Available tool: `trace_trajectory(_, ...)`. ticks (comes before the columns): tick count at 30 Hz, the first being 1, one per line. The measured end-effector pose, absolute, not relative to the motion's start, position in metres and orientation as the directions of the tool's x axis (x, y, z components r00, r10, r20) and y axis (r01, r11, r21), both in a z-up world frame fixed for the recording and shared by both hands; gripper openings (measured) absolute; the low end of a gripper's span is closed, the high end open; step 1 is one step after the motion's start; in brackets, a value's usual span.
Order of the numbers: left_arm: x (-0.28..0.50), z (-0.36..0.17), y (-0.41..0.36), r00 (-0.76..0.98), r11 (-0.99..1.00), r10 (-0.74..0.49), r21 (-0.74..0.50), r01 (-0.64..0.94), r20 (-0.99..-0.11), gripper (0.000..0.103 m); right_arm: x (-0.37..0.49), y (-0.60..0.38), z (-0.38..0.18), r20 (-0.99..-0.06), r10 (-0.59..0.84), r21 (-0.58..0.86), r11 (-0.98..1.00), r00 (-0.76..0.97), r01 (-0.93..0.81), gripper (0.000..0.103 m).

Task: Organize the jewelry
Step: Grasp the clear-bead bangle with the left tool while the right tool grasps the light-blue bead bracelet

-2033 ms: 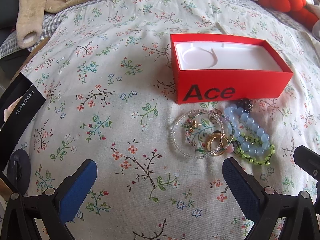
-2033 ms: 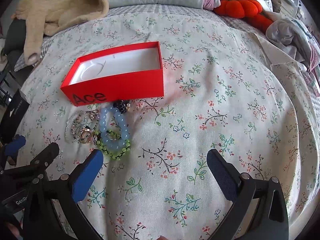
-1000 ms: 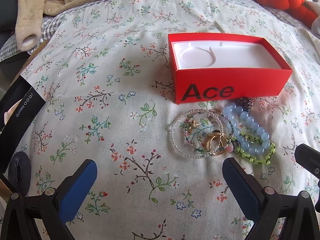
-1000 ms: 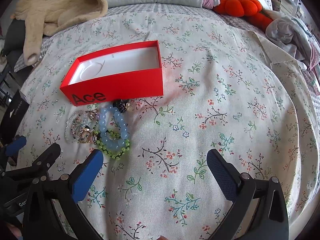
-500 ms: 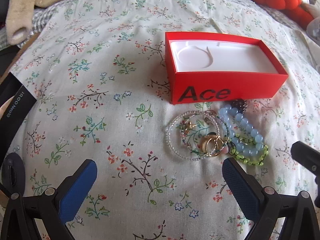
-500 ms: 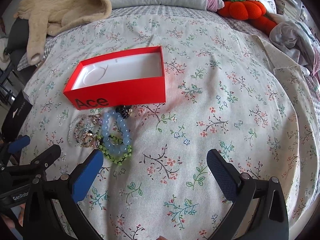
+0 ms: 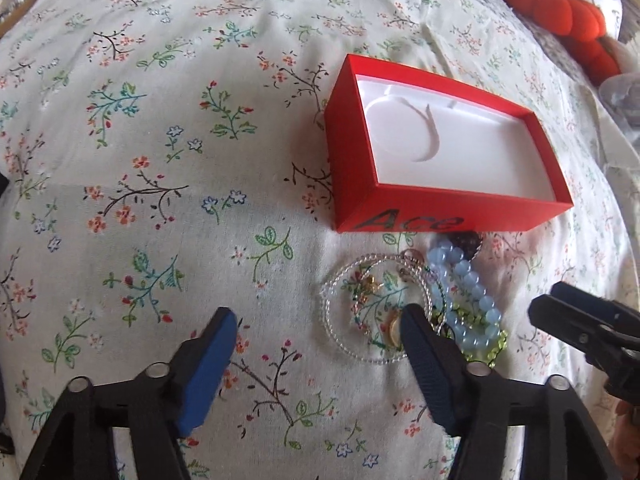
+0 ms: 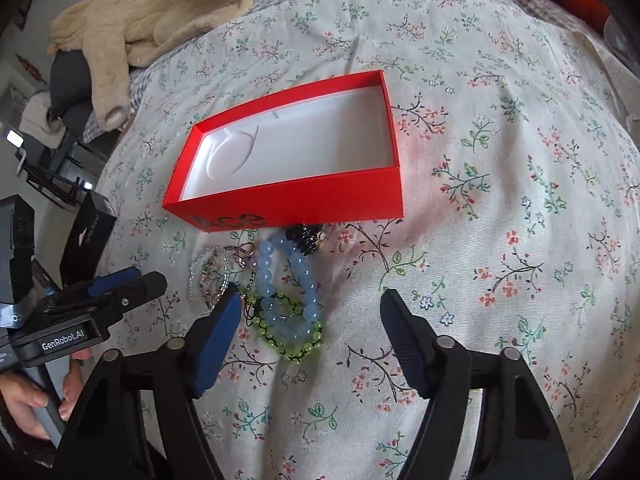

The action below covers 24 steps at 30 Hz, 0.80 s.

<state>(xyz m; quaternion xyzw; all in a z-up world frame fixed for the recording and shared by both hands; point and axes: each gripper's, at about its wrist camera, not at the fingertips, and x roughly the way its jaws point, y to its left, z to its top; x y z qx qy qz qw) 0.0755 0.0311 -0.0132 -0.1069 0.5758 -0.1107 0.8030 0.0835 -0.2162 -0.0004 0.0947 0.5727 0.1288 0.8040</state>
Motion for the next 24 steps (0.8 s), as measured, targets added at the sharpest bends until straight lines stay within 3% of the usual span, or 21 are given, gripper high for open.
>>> trace_trajectory(5, 0.089, -0.029, 0.035, 0.262, 0.937, -0.343, -0.348, 0.029, -0.902, 0.046, 0.095, -0.212, -0.013, -0.899, 0.346, 0.333, 0.938, 0.267, -0.095, 0.046)
trace_trajectory(8, 0.094, -0.037, 0.032, 0.243, 0.938, -0.342, -0.343, 0.036, -0.908, 0.036, 0.099, -0.21, -0.021, -0.904, 0.353, 0.34, 0.935, 0.242, -0.095, 0.039)
trace_trajectory(18, 0.099, -0.053, 0.021, 0.216, 0.946, -0.323, -0.318, 0.058, -0.922, 0.018, 0.108, -0.207, -0.037, -0.896, 0.374, 0.364, 0.927, 0.24, -0.085, 0.032)
trace_trajectory(24, 0.098, -0.055, 0.011, 0.241, 0.959, -0.283, -0.273, 0.077, -0.928, 0.004, 0.105, -0.189, -0.039, -0.918, 0.282, 0.244, 0.956, 0.279, -0.161, 0.022)
